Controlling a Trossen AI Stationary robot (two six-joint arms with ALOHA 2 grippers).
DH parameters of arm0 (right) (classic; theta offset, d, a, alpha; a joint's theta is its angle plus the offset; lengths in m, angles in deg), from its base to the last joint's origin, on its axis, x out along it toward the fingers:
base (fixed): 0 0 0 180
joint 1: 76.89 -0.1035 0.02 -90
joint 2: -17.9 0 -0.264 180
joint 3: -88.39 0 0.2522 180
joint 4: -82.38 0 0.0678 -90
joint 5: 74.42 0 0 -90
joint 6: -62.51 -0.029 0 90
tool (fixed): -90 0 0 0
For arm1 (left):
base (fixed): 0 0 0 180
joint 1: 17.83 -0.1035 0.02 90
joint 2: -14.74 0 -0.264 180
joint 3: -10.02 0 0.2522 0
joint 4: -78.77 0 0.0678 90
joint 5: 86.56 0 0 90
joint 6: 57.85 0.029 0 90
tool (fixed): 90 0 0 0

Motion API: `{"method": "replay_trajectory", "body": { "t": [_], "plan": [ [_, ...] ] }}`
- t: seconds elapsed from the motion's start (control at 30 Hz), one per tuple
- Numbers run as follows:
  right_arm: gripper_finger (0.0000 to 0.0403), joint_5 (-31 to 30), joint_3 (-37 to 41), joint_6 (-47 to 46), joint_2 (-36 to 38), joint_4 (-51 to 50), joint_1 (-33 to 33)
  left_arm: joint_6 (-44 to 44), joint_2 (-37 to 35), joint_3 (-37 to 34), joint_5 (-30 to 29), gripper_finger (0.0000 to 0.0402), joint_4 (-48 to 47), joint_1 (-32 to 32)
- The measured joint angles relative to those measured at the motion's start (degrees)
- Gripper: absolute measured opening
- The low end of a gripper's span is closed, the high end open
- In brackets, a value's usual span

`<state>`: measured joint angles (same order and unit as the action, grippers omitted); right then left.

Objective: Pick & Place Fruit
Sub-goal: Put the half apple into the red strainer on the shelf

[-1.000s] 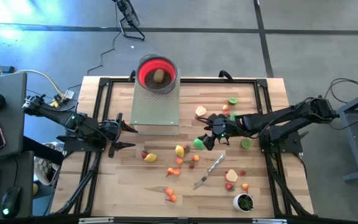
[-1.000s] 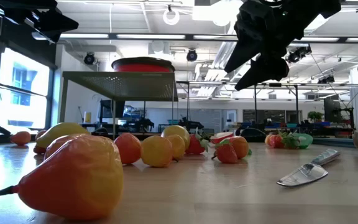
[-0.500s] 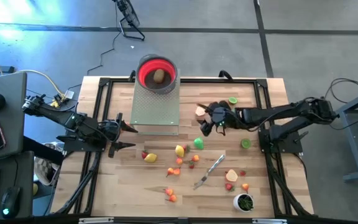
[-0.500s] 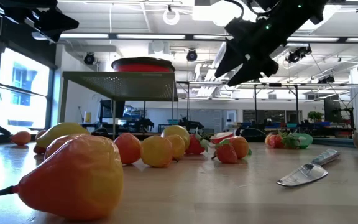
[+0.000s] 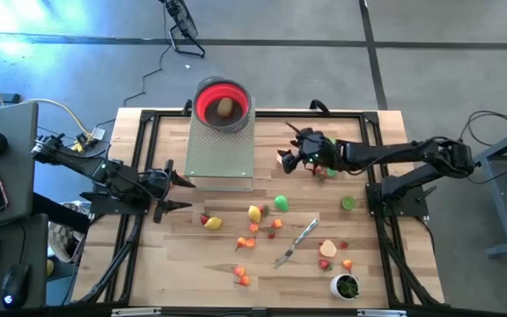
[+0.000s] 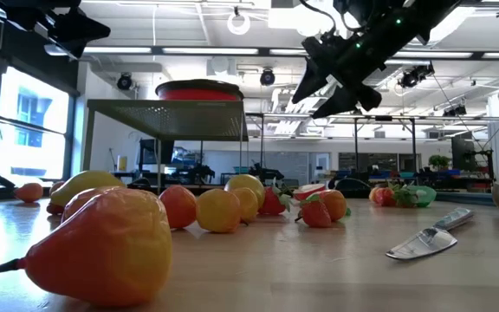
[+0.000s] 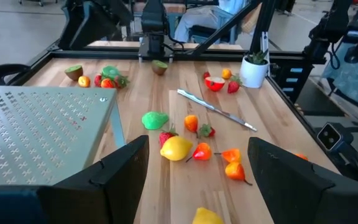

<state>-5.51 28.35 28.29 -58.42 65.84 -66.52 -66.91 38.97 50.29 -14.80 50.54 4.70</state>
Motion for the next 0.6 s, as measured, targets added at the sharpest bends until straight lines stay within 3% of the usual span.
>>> {"method": "replay_trajectory", "body": {
  "t": [0.6],
  "plan": [
    [0.0301,0.2,-0.1,-4.5,0.0,5.2,-5.2,-1.0,0.0,0.0,0.0,0.0267,0.3,0.0]
  ]
}}
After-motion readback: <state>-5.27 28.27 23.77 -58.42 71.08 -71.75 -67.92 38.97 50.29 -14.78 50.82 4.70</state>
